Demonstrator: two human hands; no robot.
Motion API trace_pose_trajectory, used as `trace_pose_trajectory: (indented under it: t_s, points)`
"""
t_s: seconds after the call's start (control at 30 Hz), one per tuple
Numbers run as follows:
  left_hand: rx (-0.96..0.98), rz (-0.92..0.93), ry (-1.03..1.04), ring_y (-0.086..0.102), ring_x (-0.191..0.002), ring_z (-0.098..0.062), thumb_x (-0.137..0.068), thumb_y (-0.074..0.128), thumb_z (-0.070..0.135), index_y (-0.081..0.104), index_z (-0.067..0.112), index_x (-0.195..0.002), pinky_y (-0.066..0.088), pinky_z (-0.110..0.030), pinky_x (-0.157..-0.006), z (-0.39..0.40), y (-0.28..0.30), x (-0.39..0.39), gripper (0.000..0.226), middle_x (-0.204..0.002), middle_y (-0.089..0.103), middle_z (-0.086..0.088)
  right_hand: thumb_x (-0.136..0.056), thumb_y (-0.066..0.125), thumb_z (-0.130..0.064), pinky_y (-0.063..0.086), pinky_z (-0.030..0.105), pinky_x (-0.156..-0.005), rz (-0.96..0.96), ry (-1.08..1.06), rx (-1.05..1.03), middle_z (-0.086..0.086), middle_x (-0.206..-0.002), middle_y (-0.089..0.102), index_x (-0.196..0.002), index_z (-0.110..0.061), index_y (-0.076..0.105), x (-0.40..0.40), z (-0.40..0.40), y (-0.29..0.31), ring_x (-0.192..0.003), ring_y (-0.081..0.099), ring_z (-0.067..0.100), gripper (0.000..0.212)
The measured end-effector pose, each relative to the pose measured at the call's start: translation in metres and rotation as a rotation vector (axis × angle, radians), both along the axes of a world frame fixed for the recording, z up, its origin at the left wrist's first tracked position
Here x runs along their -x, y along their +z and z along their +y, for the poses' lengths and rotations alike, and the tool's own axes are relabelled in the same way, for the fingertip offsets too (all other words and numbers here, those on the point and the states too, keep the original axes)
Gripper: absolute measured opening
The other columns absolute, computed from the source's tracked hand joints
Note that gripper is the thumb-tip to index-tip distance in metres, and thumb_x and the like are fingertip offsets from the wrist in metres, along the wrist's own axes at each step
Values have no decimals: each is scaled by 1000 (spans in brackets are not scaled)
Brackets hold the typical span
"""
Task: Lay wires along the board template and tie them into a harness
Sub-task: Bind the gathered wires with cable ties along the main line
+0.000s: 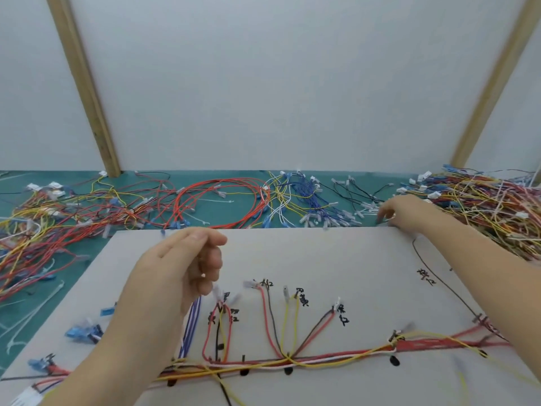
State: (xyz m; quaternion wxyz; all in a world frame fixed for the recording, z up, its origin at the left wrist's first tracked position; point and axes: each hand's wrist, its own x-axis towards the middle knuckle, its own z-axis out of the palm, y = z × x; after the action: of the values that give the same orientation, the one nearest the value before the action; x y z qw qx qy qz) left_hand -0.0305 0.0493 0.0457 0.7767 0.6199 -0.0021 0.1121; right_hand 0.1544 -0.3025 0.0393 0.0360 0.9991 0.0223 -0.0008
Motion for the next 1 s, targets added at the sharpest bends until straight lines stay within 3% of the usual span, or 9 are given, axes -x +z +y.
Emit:
trace_pose_trajectory:
  t_s: [0.17,0.37,0.53,0.77,0.87,1.0]
  points:
    - [107,71,-76,46,-37,-5,-93,34,15,68,21,-50,36,-10,-38,1,-2,-5,55,-44,50,4,-81,66,-10,44,23,-73,28,1,35,4,-97,70,-90,-14,70,-12,2,-3,-84,60,19,10]
    - [120,75,-102,44,-35,-6,-92,34,16,67,20,-48,35,-9,-37,0,-3,-4,55,-42,48,2,-86,50,0,45,33,-74,-71,73,2,7,-95,65,-86,-16,56,-10,-1,-7,-86,56,25,17]
    - [110,80,-106,43,-34,-6,-92,33,16,67,19,-47,35,-10,-35,-2,-2,-4,57,-41,47,2,-91,45,-4,45,36,-70,-192,155,-56,11,-91,64,-90,-14,52,-6,-2,-9,-80,54,28,13]
    - [116,86,-121,42,-33,-7,-91,33,15,67,19,-46,33,-11,-33,-2,-4,-5,56,-41,47,0,-89,51,-2,45,32,-77,-265,160,-191,8,-100,69,-99,-8,66,0,-4,-13,-91,60,27,19]
    - [114,84,-128,42,-33,-7,-90,33,15,67,18,-47,34,-11,-33,-2,-6,-6,55,-41,46,0,-90,50,-2,40,27,-73,-319,180,-275,8,-98,70,-96,-8,67,2,-4,-11,-89,61,24,19]
    - [113,85,-130,42,-33,-7,-90,34,16,66,18,-46,35,-10,-35,-2,-6,-5,54,-41,46,1,-90,50,-3,41,29,-73,-360,206,-326,8,-96,70,-96,-9,66,4,0,-10,-87,60,24,18]
